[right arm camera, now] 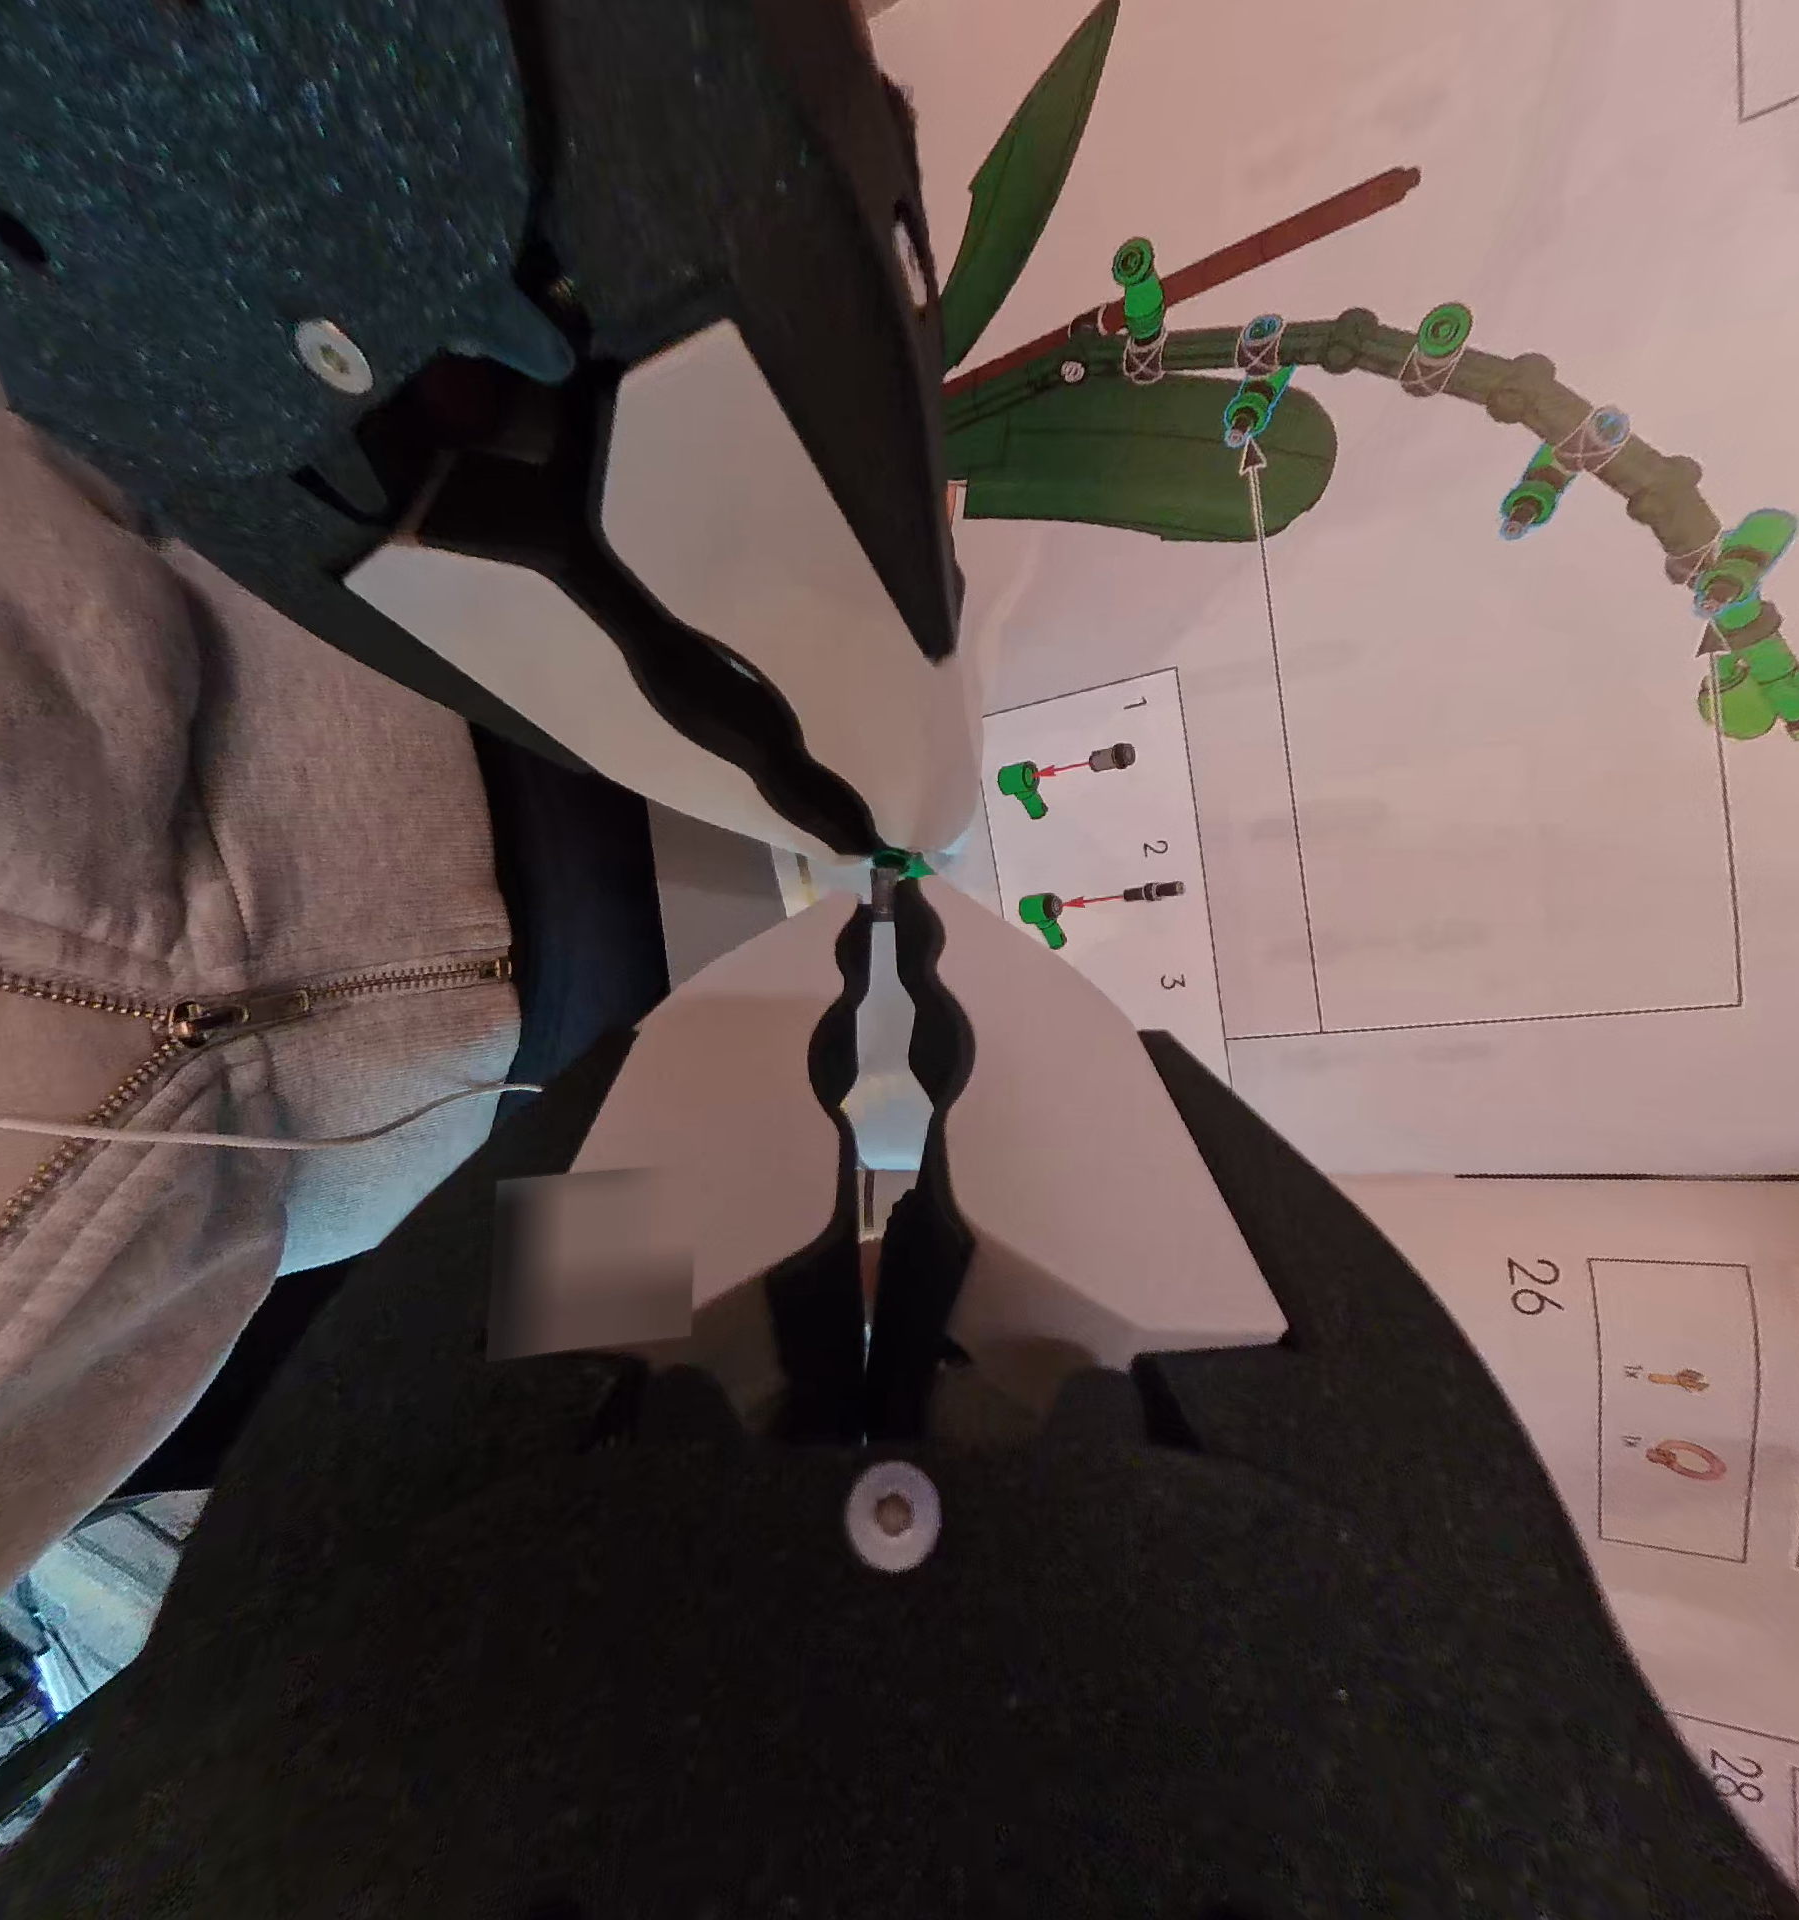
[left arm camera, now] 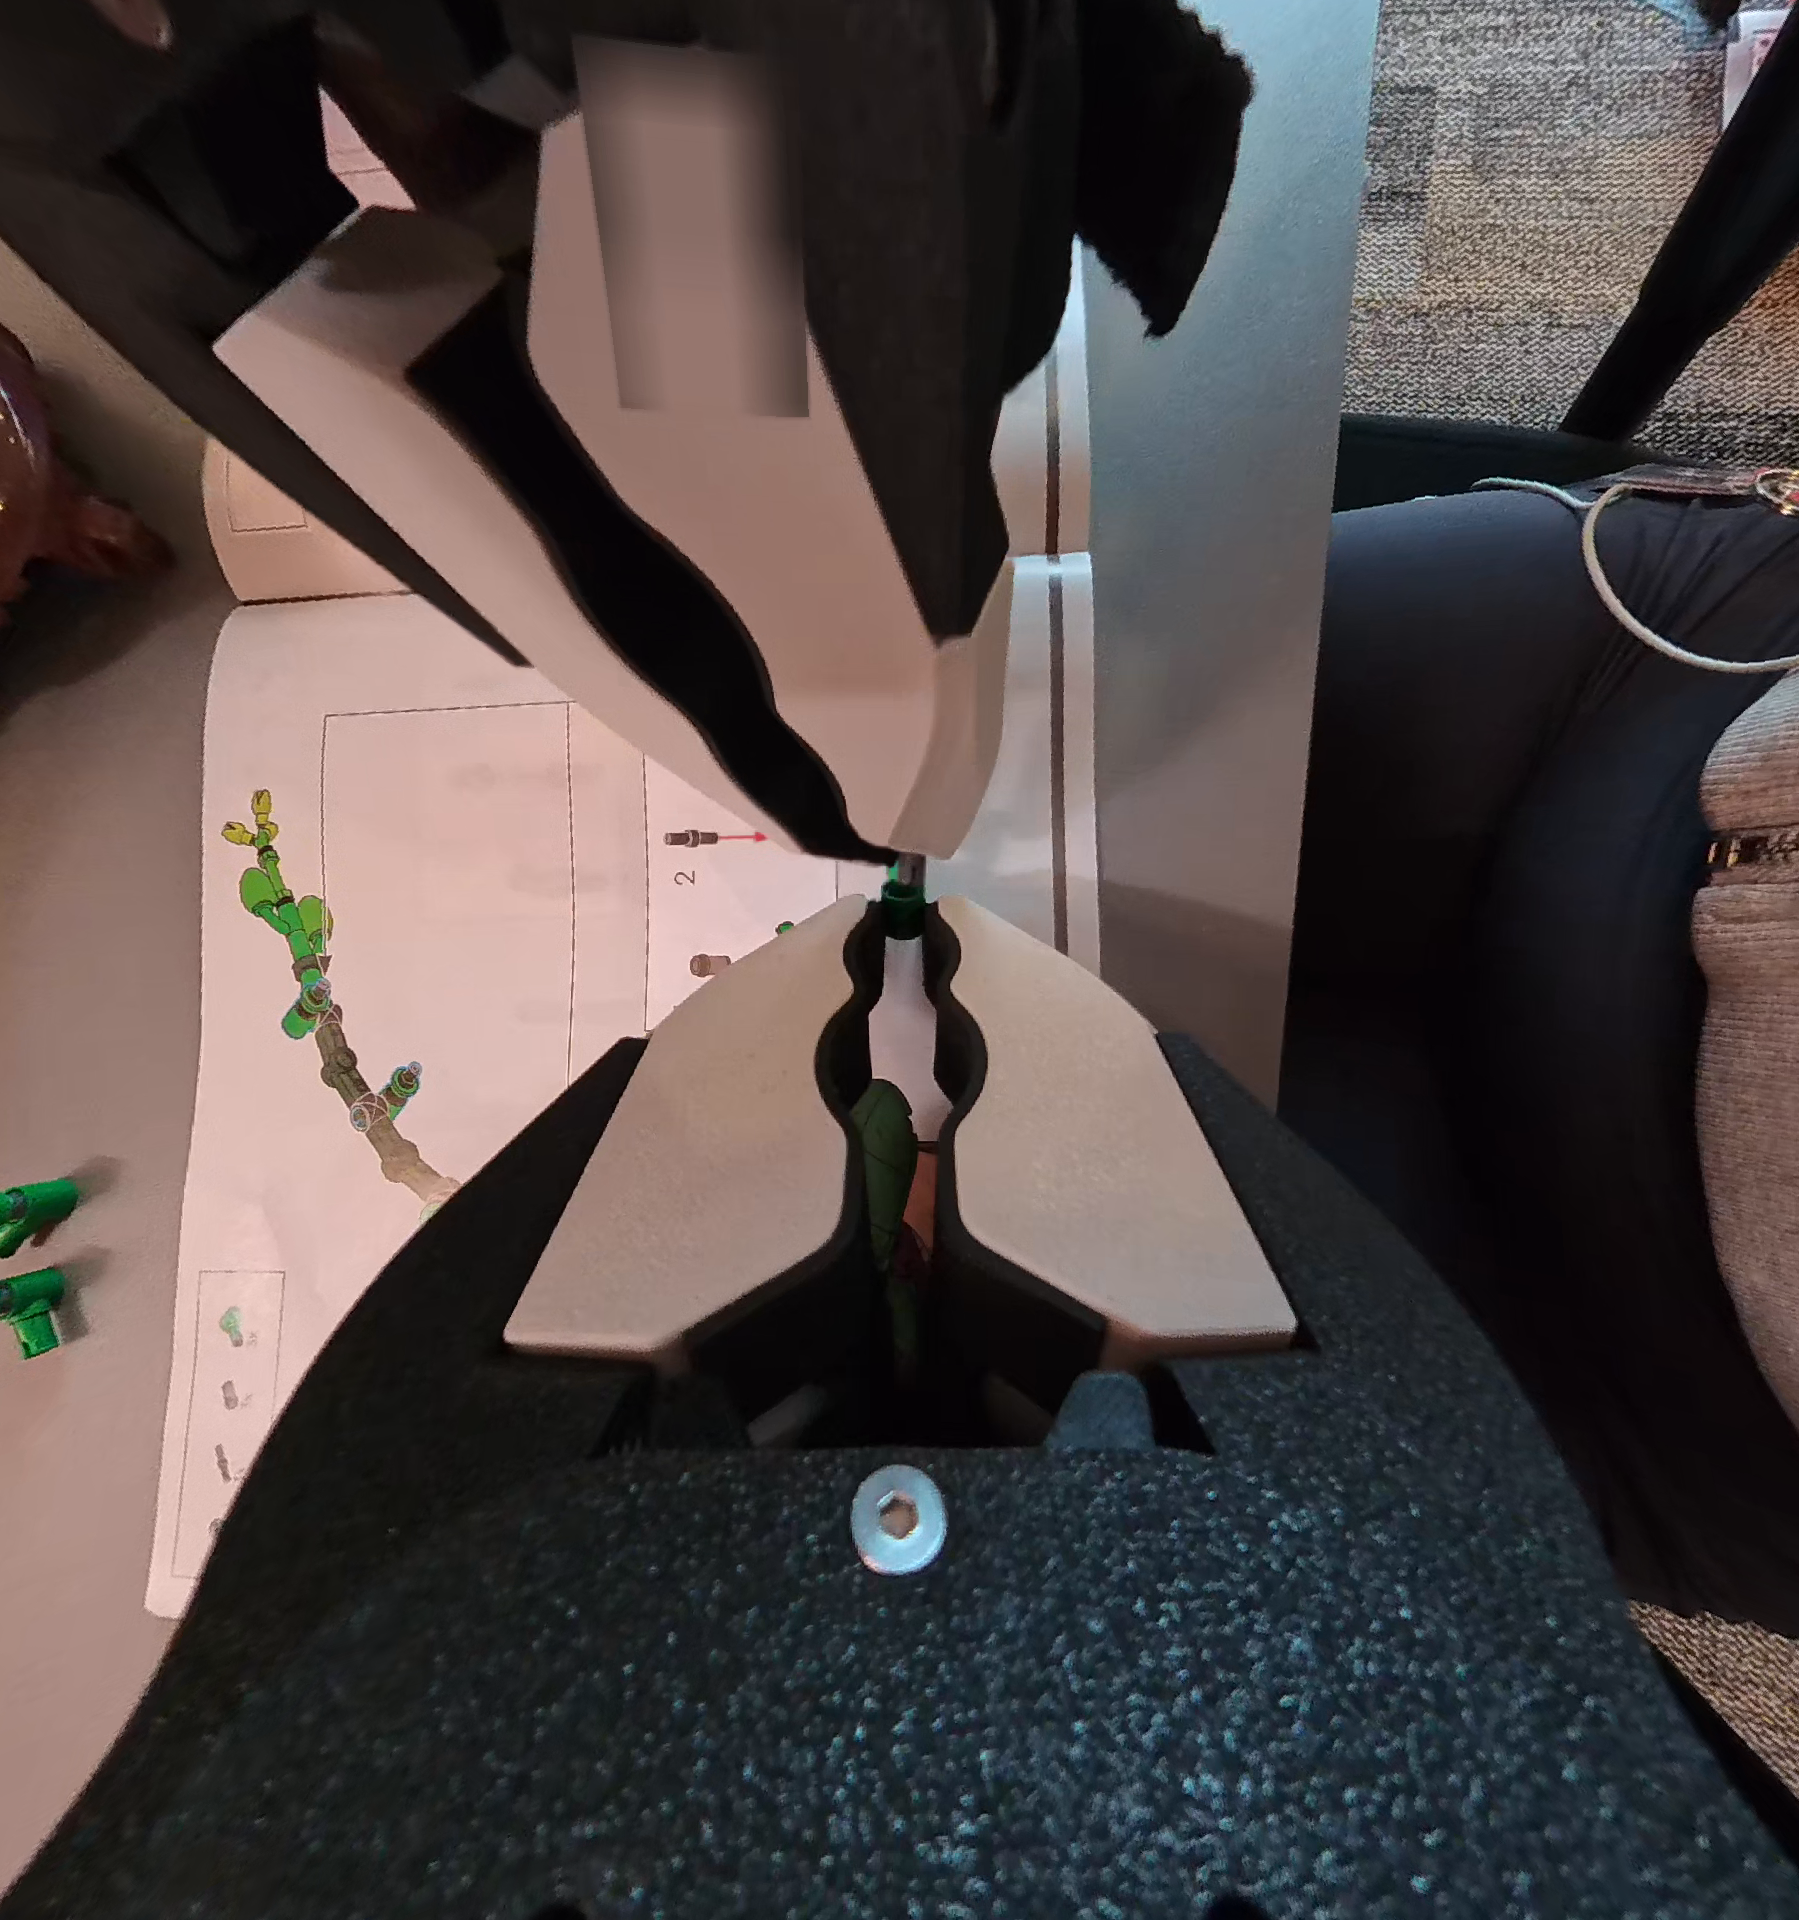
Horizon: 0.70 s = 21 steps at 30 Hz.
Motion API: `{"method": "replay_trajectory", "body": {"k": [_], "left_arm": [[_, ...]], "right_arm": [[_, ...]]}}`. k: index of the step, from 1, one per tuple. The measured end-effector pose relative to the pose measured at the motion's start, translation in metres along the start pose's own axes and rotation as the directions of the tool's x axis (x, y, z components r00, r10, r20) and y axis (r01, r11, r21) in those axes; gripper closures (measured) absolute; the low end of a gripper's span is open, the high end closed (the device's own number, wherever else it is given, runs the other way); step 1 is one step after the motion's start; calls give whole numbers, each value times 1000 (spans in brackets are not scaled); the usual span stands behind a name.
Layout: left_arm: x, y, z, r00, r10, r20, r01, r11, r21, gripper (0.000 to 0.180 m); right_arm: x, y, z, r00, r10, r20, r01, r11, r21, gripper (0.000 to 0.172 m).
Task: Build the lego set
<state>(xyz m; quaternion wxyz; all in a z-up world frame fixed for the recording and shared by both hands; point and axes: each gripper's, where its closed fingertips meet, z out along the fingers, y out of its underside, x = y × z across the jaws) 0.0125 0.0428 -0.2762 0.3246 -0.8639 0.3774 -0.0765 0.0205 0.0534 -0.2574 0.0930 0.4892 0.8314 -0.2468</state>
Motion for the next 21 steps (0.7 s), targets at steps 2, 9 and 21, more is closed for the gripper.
{"method": "replay_trajectory", "body": {"k": [2,9,21], "left_arm": [[0,0,0,1000,3,2,-3,1000,-3,174],[-1,0,0,1000,24,16,-23,1000,-15,174],[0,0,1,1000,24,13,-24,1000,-12,174]], "right_arm": [[0,1,-1,1000,1,-2,-1,1000,-7,168],[0,0,0,1000,-6,-5,6,999,-39,168],[0,1,-1,1000,7,-5,-8,998,-67,168]]}}
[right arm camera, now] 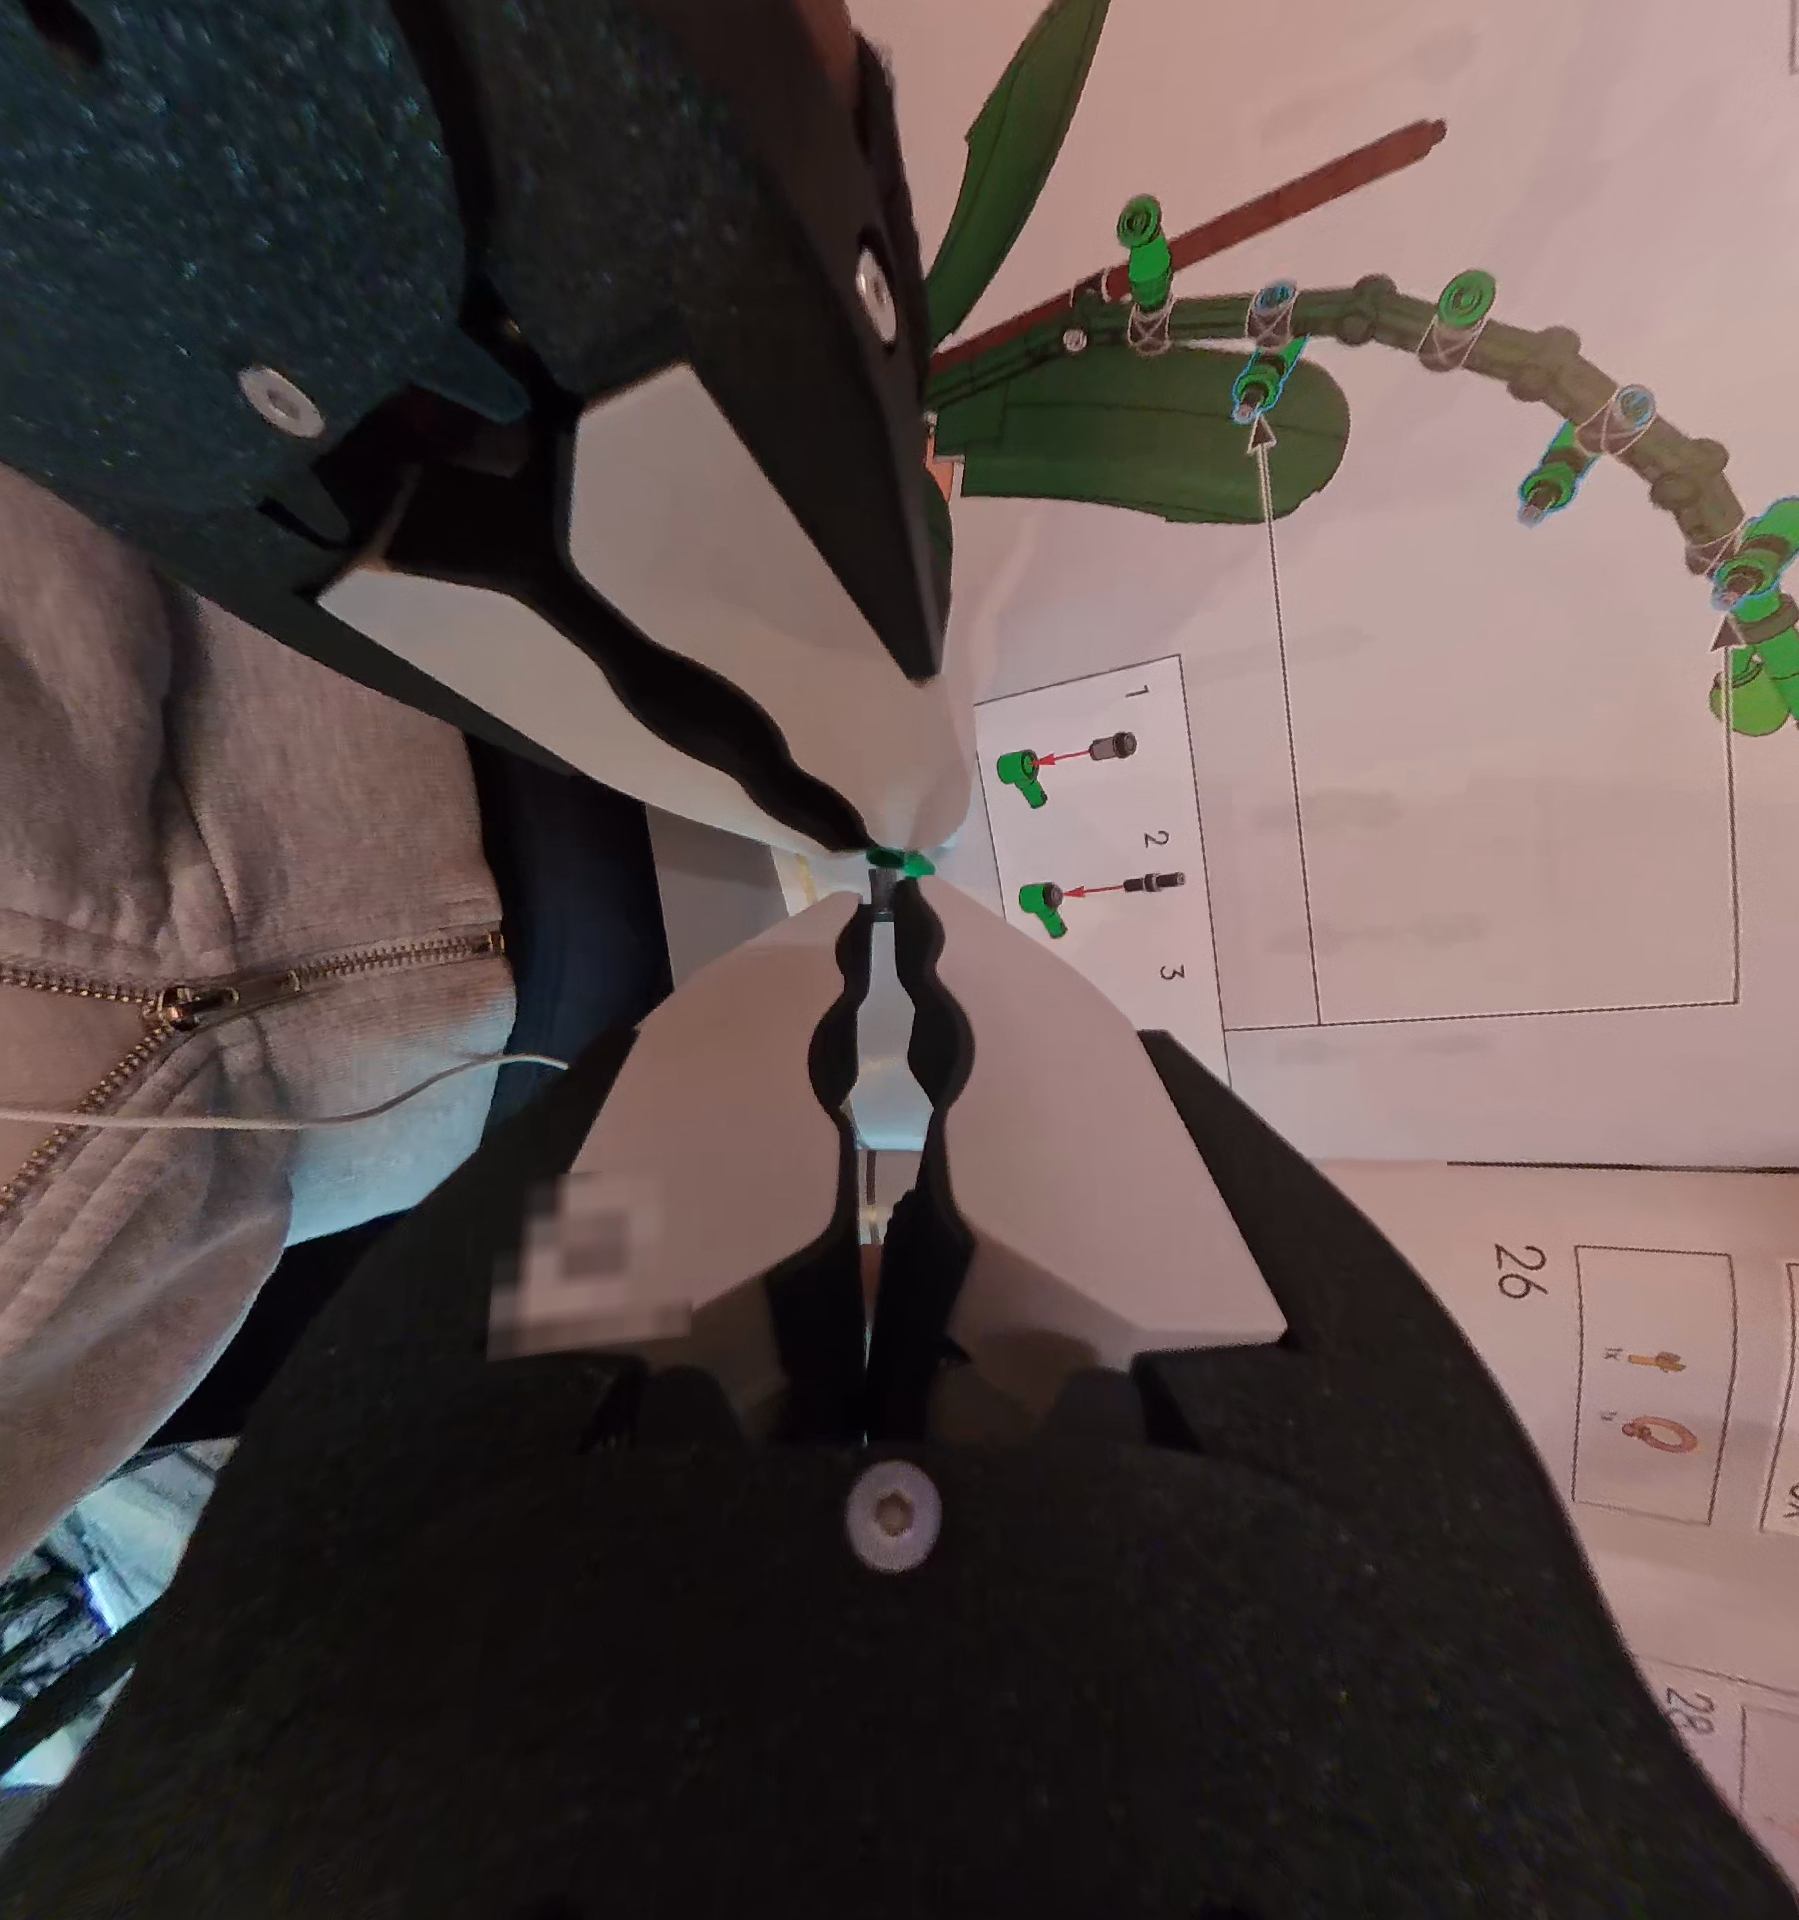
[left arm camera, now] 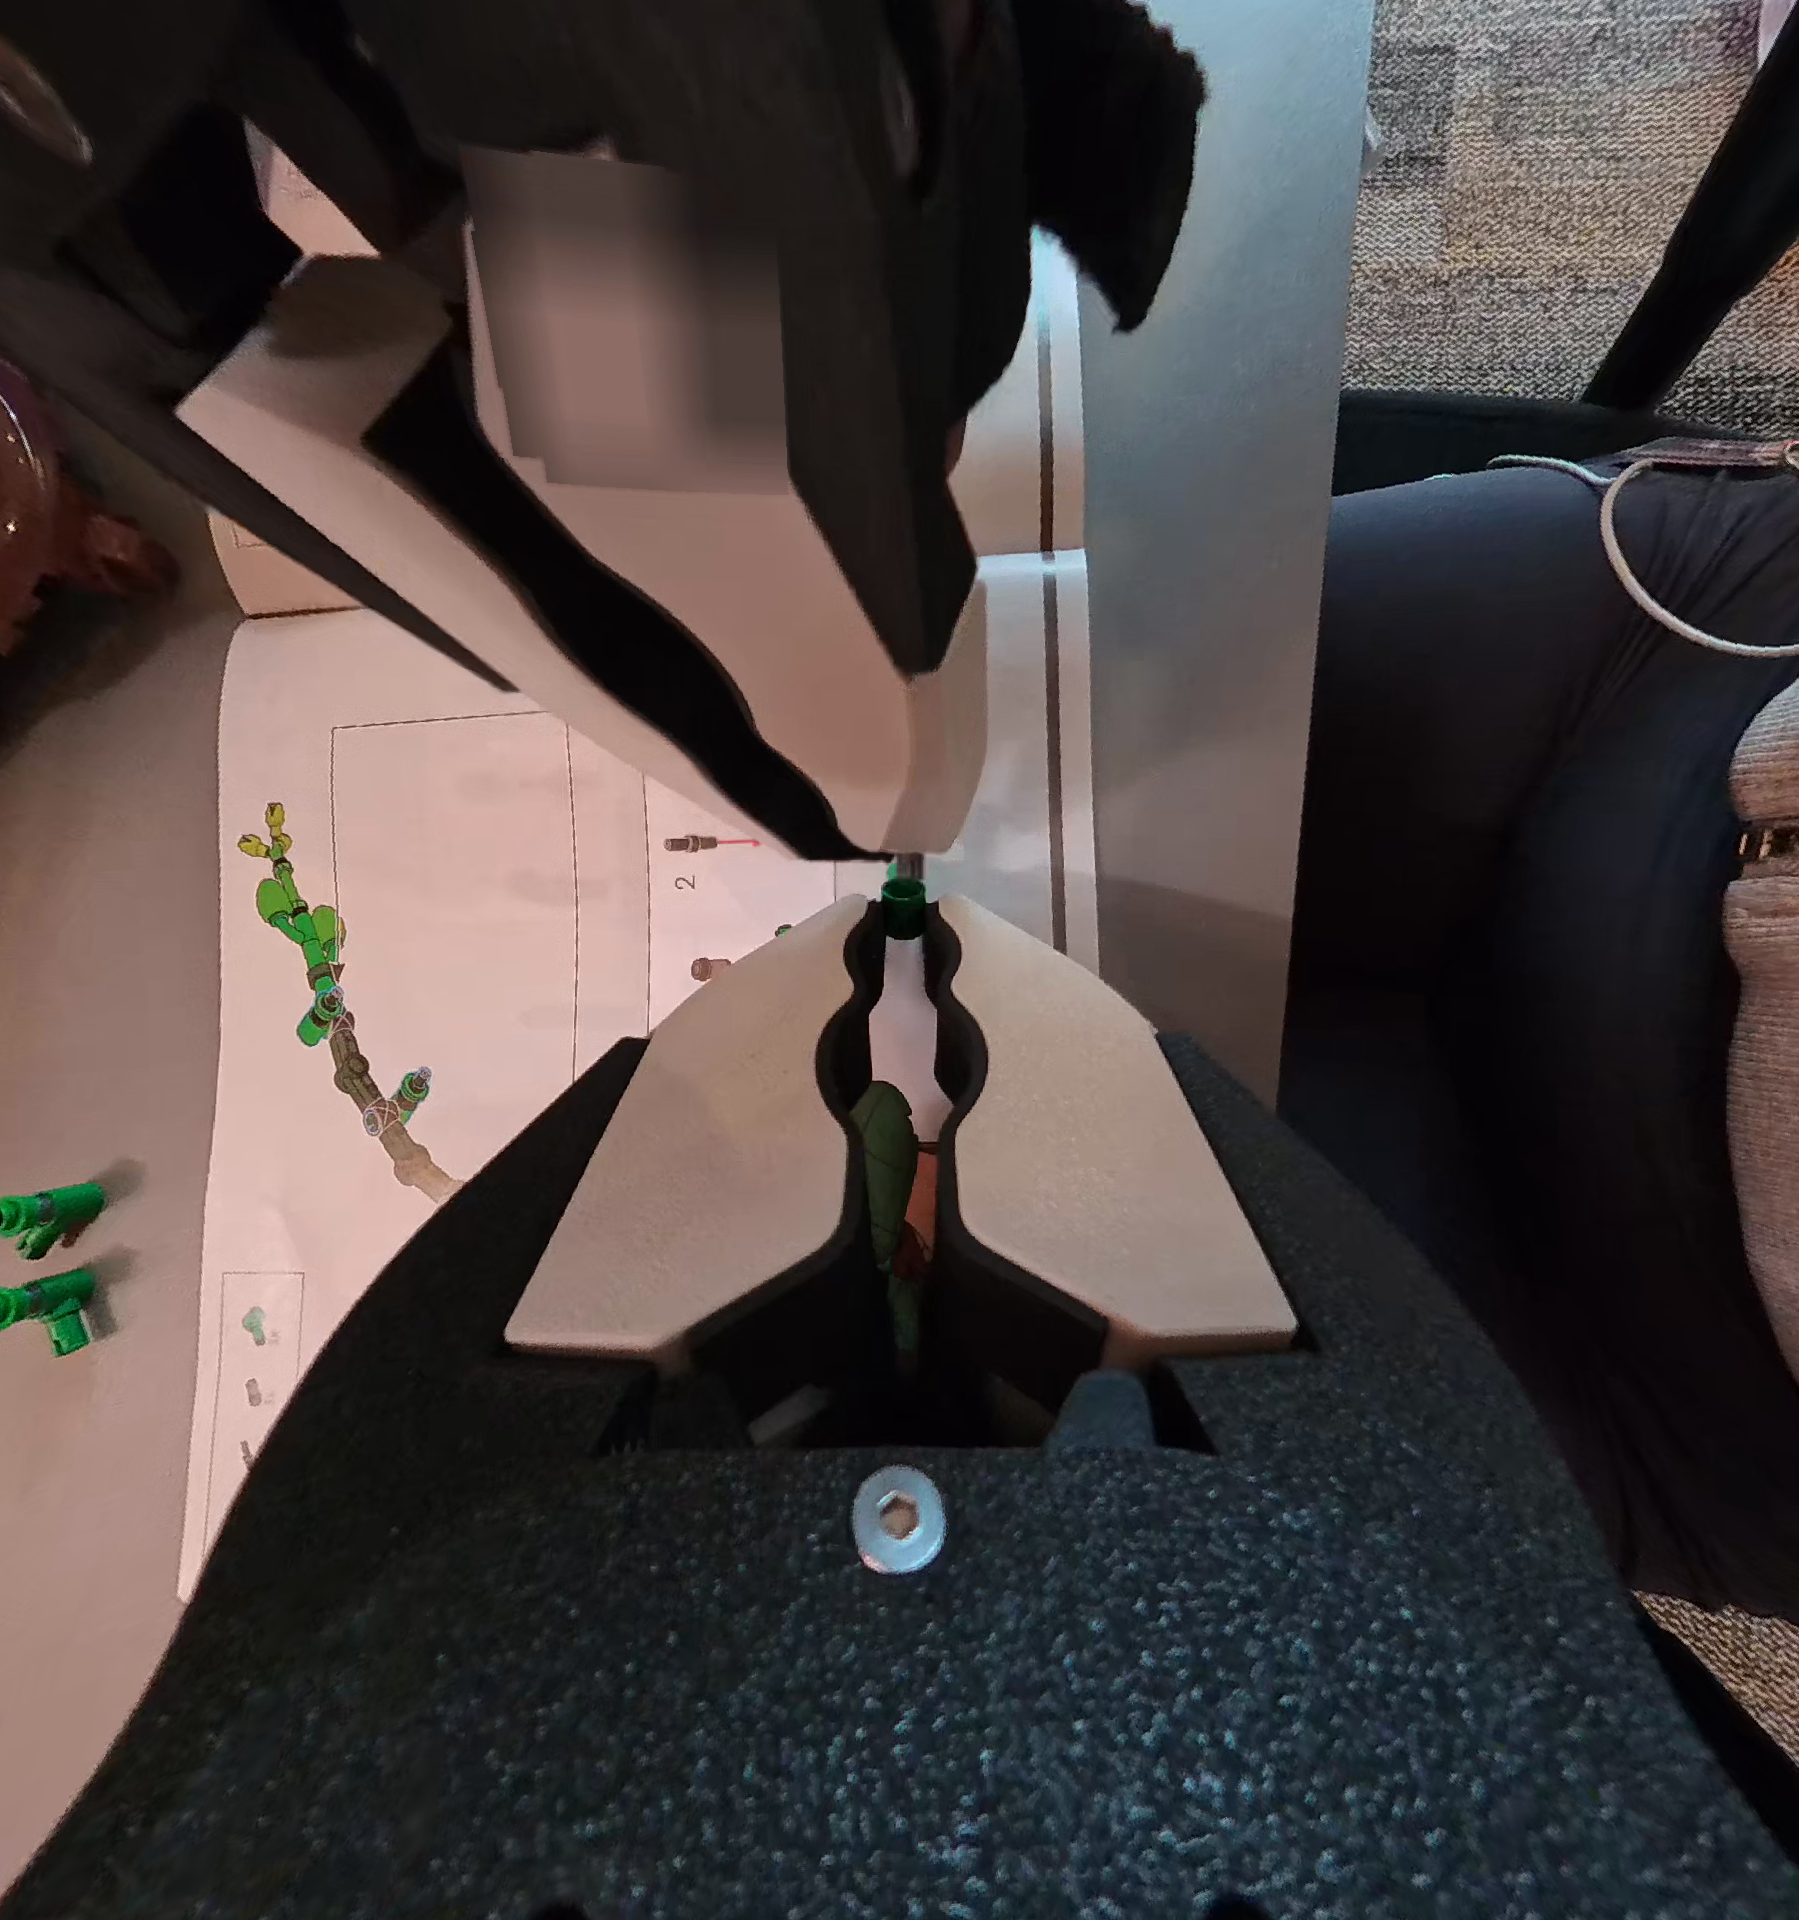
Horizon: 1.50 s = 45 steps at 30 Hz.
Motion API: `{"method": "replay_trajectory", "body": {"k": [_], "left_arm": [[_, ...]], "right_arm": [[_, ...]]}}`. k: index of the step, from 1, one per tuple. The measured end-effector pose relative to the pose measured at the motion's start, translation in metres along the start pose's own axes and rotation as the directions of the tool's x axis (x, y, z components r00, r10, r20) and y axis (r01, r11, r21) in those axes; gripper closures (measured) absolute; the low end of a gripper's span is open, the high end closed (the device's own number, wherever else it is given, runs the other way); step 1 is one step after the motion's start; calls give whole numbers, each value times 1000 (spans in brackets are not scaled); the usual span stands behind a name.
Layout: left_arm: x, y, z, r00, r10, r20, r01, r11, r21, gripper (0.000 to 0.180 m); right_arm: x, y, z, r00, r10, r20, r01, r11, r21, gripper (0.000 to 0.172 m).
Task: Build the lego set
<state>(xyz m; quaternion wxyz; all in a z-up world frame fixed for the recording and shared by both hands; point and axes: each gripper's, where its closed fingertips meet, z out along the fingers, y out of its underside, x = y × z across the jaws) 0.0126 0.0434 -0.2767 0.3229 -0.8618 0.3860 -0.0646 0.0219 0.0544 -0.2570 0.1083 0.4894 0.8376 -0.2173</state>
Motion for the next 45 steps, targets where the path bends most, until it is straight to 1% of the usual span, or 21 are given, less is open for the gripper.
{"method": "replay_trajectory", "body": {"k": [3,9,11,12,14,16,19,22,25,28,31,35,36,39,42,45], "left_arm": [[0,0,0,1000,1,3,-1,1000,-1,174],[-2,1,-1,1000,-3,15,3,1000,-6,174],[-7,3,-4,999,-30,21,30,1000,1,174],[-8,2,-8,998,-61,16,60,998,24,174],[-13,0,-16,993,-118,2,117,991,70,174],[-21,6,-20,990,-140,26,138,988,62,174],[-23,9,-15,987,-157,25,155,986,57,174],[-21,10,-7,989,-146,19,145,989,40,174],[-20,7,-4,992,-129,18,128,991,42,174],[-20,-1,-4,993,-116,22,114,990,77,174],[-21,-10,-4,994,-105,28,102,990,103,174],[-18,-5,5,995,-102,17,101,993,69,174],[-17,-5,4,994,-105,15,104,992,71,174],[-18,-4,5,994,-108,17,106,992,65,174],[-18,-4,5,994,-107,17,106,992,64,174],[-18,-4,5,994,-109,17,108,992,65,174]], "right_arm": [[0,2,3,1000,0,1,0,1000,-24,168],[2,1,0,1000,-6,-11,6,1000,-15,168],[11,4,-3,996,-60,-67,59,998,-15,167],[18,7,-4,988,-105,-114,102,994,-26,168],[28,8,-5,951,-241,-195,242,970,-21,167],[35,7,-2,902,-345,-258,356,934,-2,164],[36,4,0,875,-388,-290,412,911,26,155],[37,2,0,873,-374,-311,412,909,61,146],[37,1,-3,867,-361,-344,419,901,111,142],[37,1,-5,867,-334,-370,416,893,170,142],[37,2,-1,875,-318,-365,404,896,187,144],[32,0,-5,883,-306,-356,400,887,229,143],[31,2,-7,885,-309,-347,401,886,232,144],[30,9,-9,895,-306,-324,395,881,260,154],[32,9,-4,913,-282,-295,372,871,320,155],[34,9,0,922,-271,-278,360,864,352,156]]}}
